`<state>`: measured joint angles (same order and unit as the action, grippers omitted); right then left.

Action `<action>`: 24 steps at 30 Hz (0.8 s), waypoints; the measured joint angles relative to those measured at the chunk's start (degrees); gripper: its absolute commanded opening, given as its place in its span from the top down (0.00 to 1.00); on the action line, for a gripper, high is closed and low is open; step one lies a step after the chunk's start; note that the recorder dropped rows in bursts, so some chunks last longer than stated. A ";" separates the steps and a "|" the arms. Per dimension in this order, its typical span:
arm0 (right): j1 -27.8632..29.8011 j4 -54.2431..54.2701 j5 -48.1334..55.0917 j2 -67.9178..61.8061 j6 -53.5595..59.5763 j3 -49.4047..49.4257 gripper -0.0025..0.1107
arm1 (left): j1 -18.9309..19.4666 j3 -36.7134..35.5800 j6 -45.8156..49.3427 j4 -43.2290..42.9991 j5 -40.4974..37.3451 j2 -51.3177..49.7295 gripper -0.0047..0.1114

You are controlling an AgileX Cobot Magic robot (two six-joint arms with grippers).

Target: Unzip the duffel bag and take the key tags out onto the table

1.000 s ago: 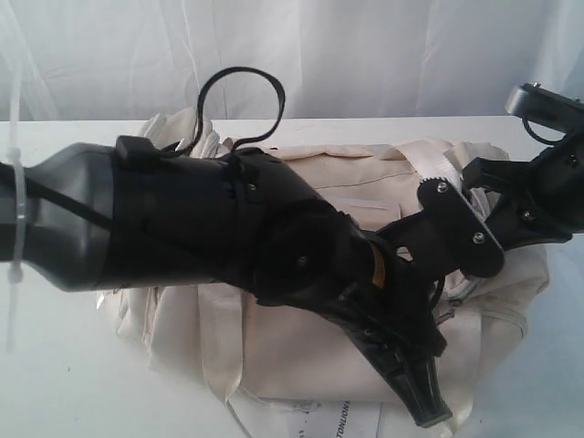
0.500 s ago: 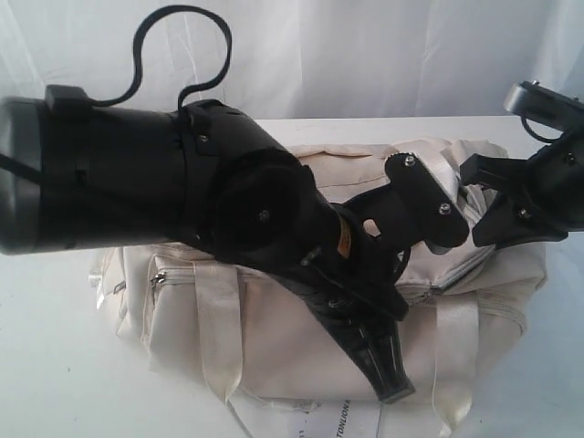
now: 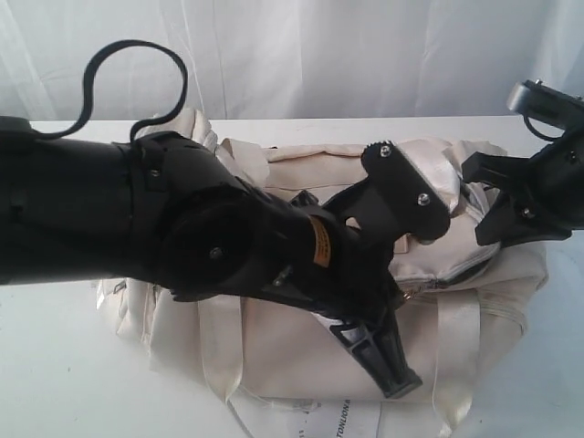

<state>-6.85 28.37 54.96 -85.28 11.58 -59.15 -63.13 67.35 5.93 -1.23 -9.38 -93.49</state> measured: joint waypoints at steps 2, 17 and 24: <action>0.11 -0.11 1.14 0.00 -0.04 -1.05 0.69 | -0.24 0.28 0.00 0.22 1.52 0.00 0.96; 0.19 0.46 4.21 2.88 -0.29 0.36 0.47 | -1.61 1.74 -0.49 0.56 8.84 0.00 0.96; 0.23 6.74 2.21 2.88 -0.42 2.78 0.55 | -3.40 1.74 -0.61 0.45 11.35 0.00 0.96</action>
<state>-6.62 35.11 57.17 -82.40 11.16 -56.36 -66.52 69.09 5.32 -0.78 1.97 -93.49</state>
